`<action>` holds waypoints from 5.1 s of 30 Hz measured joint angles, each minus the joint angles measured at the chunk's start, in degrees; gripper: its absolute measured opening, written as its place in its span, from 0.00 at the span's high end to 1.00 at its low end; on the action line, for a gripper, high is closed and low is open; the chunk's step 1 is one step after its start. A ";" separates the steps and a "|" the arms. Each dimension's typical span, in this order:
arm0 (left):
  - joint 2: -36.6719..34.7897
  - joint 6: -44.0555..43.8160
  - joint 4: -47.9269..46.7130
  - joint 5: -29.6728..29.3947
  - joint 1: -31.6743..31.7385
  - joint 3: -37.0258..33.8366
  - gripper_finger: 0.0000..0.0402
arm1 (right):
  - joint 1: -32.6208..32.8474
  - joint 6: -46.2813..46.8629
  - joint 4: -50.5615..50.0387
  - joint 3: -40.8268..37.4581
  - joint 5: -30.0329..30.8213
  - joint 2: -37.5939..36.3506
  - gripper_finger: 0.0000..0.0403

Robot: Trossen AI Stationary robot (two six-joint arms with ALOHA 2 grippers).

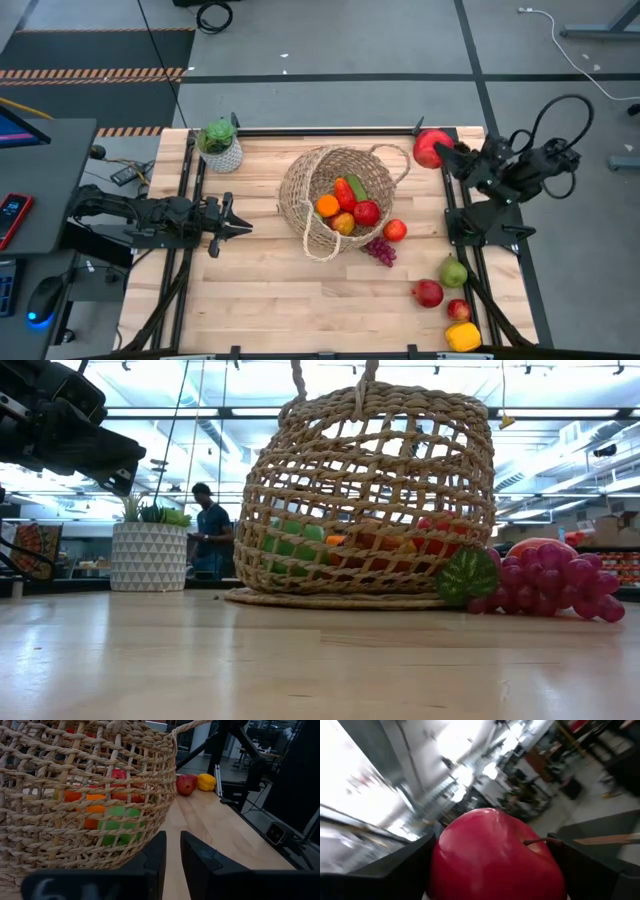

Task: Build produce basket
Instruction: Put the red apple into the woven basket, then put the red pomegranate into the woven basket

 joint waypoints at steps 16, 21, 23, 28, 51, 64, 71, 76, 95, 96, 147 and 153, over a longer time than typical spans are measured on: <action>0.02 0.00 -0.02 0.00 -0.01 0.00 0.84 | 0.04 -36.55 -29.09 12.88 2.89 7.44 0.07; 0.01 0.00 0.00 0.00 0.00 0.00 0.86 | 0.04 -49.72 -26.34 12.88 2.85 10.06 0.07; 0.01 0.00 0.00 0.00 0.01 0.00 0.86 | 0.04 -54.61 -25.92 12.88 3.21 11.21 0.07; 0.02 0.00 0.00 0.00 0.01 0.00 0.85 | 0.04 -63.66 -26.01 12.88 7.11 15.20 0.07; 0.00 0.00 0.00 0.00 0.01 0.00 0.84 | -2.46 -74.78 -19.00 12.84 15.04 27.81 0.07; 0.01 0.00 0.00 0.00 0.01 0.00 0.84 | -9.77 -45.73 -1.43 12.84 9.44 27.50 0.07; 0.00 0.00 0.00 0.00 -0.01 0.00 0.86 | -12.61 -26.23 -10.47 12.95 1.12 27.67 0.07; 0.00 0.00 0.00 0.00 0.01 0.00 0.86 | -16.40 -9.18 -31.59 17.43 -10.24 28.94 0.07; 0.02 0.00 0.02 0.00 -0.01 0.00 0.86 | -31.25 -3.27 -57.22 28.90 -46.46 45.53 0.07; 0.00 0.00 0.00 0.00 0.00 0.00 0.86 | -31.41 -4.89 -57.85 28.91 -46.66 46.61 0.07; 0.02 0.00 0.02 0.00 -0.01 0.00 0.86 | -33.07 1.25 -64.56 28.99 -57.22 49.24 0.01; 0.00 0.00 0.02 0.00 -0.01 0.00 0.85 | -34.52 2.32 -64.54 28.99 -58.04 49.24 0.01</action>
